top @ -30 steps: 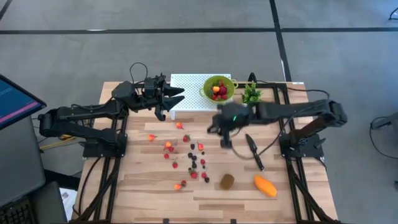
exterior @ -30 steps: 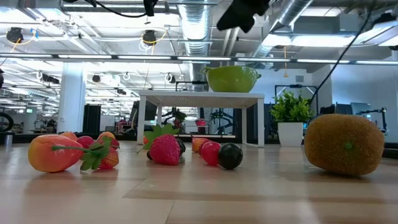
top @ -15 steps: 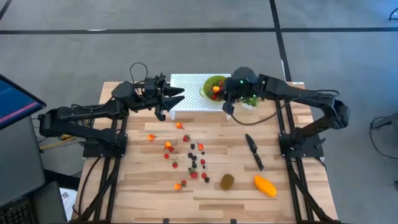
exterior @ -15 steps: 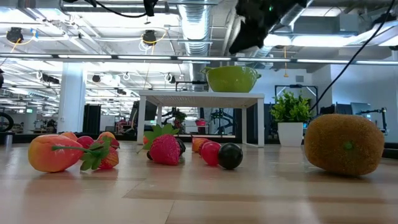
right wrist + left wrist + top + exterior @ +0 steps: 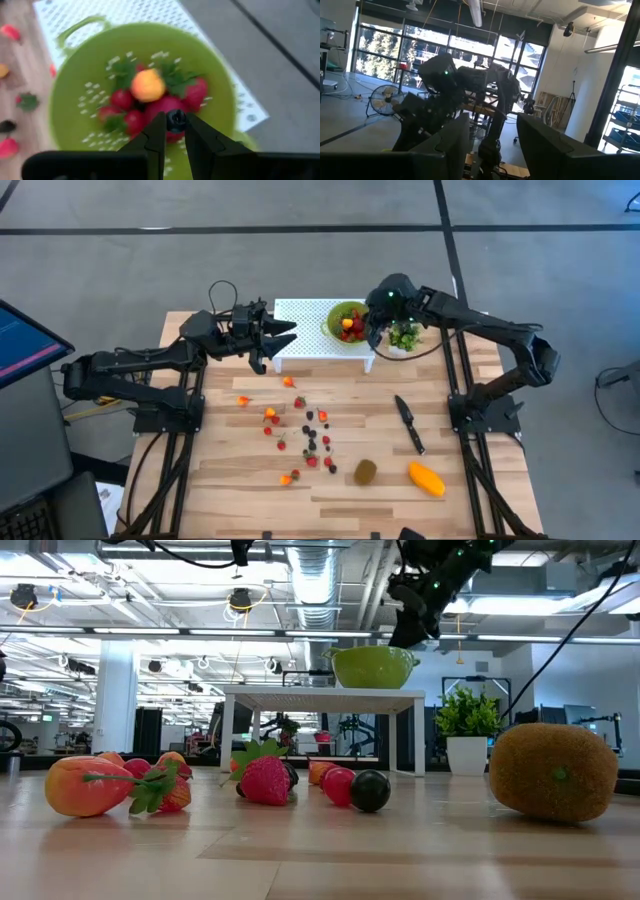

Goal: Pick & Place Fruit
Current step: Put the black blueberry into the green strainer bowl, then put the orange pear into the green strainer bowl

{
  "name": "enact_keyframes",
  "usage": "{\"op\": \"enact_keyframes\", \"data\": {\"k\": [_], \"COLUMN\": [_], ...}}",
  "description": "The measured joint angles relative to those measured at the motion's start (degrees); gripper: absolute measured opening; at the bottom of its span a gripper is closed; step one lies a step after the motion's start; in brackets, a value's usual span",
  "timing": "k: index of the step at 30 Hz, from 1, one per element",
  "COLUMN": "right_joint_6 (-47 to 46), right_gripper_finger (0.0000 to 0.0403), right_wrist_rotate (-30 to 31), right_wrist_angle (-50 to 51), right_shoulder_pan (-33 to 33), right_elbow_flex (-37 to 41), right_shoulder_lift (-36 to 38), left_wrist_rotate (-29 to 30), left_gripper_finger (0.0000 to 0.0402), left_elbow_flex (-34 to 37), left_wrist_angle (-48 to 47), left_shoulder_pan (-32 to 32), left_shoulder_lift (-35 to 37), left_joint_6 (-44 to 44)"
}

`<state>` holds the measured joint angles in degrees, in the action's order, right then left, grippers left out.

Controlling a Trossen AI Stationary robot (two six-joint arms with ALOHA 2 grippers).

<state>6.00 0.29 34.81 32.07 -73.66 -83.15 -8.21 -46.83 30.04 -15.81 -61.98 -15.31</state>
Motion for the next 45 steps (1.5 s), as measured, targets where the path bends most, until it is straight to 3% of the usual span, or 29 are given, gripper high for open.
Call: {"op": "enact_keyframes", "data": {"k": [15, 33, 38, 45], "right_joint_6": [-0.65, 0.14, 0.13, 1.97], "right_gripper_finger": [0.0056, 0.0178, 0.019, 0.0171], "right_wrist_rotate": [-0.05, -0.27, -0.3, -0.44], "right_wrist_angle": [3.74, 1.83, 2.12, 2.02], "right_shoulder_pan": [3.11, 2.28, -1.33, -10.68], "right_elbow_flex": [0.11, -1.88, -6.42, -12.86], "right_shoulder_lift": [-2.43, -2.36, -2.36, -2.36], "left_wrist_rotate": [0.0, 0.0, 0.0, 0.01], "left_gripper_finger": [0.0159, 0.0159, 0.0159, 0.0159], "left_elbow_flex": [0.0, 0.0, 0.0, 0.0], "left_wrist_angle": [0.02, 0.03, 0.02, 0.02], "left_shoulder_pan": [0.0, 0.0, 0.0, 0.0], "left_shoulder_lift": [0.0, 0.0, 0.0, 0.0], "left_joint_6": [0.0, 0.0, 0.0, 0.0]}}
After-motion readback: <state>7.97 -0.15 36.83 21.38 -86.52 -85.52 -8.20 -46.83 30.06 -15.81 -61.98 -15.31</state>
